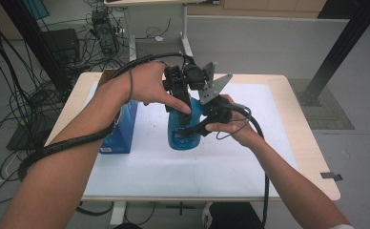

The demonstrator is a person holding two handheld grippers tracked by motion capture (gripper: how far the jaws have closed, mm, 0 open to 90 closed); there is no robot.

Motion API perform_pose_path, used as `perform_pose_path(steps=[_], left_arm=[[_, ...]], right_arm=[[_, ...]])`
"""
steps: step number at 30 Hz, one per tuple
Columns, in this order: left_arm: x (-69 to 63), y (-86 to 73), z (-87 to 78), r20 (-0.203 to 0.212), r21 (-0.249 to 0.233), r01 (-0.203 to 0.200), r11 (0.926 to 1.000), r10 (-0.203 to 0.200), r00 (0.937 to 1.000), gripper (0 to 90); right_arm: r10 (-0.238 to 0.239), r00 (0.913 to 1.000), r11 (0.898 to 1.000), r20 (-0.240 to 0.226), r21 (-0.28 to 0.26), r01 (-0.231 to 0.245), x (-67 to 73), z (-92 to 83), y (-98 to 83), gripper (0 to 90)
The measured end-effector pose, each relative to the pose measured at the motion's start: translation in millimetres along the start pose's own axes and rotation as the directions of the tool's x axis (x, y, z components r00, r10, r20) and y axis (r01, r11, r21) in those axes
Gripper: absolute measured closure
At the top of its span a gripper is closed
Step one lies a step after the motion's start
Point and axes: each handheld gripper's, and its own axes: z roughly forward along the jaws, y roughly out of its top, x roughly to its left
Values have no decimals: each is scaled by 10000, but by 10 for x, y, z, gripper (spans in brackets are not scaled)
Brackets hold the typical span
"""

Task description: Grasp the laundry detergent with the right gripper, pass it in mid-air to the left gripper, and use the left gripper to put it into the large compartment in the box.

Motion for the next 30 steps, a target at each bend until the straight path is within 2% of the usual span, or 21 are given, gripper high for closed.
perform_pose_path(steps=[14, 18, 19, 21, 23, 24, 25, 30], left_arm=[[-15, 22, 23, 73, 59, -102, 9999, 102, 9999, 74], [-19, 22, 25, 86, -33, -101, 9999, 102, 9999, 106], [-20, 28, 27, 97, -12, -201, 9998, 201, 9998, 124], [-30, 36, 30, 137, 28, -151, 9999, 150, 9998, 139], [-34, 43, 36, 158, 29, -186, 9998, 185, 9997, 156], [-35, 48, 34, 162, 62, -216, 9997, 215, 9996, 172], [-36, 49, 34, 171, 63, -210, 9998, 208, 9996, 181], [-33, 56, 24, 256, 51, -234, 9997, 233, 9994, 235]], right_arm=[[49, 10000, 10000, -39, -65, -50, 3, -8, -1, 434], [85, 10000, 10000, -33, -29, -86, 6, -9, -2, 434], [-37, 10000, 10000, 39, 12, 37, -2, -9, -4, 434], [-78, 10000, 10000, 37, -43, 78, -4, -6, -5, 434], [-416, 9989, 9991, 228, -13, 416, -28, -5, -9, 434], [-363, 9991, 9993, 237, 28, 363, -25, -9, -10, 434], [-36, 10000, 10000, 34, -56, 36, 2, -12, -5, 434], [-60, 10000, 10000, 54, -69, 60, 2, -23, -13, 434]])
